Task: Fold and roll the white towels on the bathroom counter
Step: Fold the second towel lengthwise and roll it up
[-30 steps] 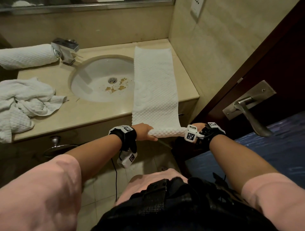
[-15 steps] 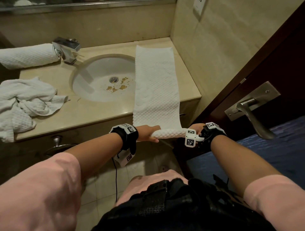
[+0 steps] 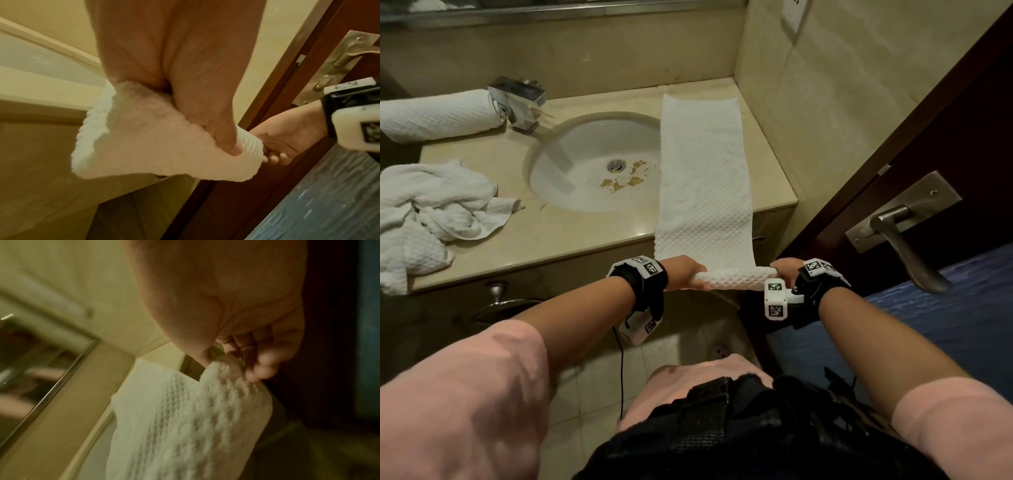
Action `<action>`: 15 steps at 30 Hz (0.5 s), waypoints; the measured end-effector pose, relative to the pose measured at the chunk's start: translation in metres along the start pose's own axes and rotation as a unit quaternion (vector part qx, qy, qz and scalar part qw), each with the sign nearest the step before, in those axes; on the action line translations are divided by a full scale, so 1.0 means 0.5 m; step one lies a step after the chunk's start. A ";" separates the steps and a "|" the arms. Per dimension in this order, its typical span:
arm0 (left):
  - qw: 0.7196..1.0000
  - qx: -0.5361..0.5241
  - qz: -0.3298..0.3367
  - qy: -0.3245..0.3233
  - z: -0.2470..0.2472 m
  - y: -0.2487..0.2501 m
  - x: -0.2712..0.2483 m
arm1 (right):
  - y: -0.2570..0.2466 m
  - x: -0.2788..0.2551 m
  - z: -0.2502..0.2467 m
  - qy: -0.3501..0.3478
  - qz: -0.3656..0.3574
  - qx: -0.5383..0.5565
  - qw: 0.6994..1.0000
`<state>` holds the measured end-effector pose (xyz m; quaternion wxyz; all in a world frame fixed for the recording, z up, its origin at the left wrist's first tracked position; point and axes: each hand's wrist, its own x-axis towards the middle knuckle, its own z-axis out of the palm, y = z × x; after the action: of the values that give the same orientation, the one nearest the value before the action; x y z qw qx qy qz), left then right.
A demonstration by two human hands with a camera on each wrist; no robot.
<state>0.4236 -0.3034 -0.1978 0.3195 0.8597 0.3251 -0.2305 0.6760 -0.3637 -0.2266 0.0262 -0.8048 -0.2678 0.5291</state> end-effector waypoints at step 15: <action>0.997 -0.072 -0.013 -0.012 -0.007 -0.013 0.013 | -0.044 -0.078 0.087 0.102 -0.420 -0.348 0.832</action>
<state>0.4242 -0.2945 -0.2018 0.3810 0.8274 0.3484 -0.2212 0.6176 -0.3732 -0.2058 -0.0084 -0.6205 -0.7419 0.2541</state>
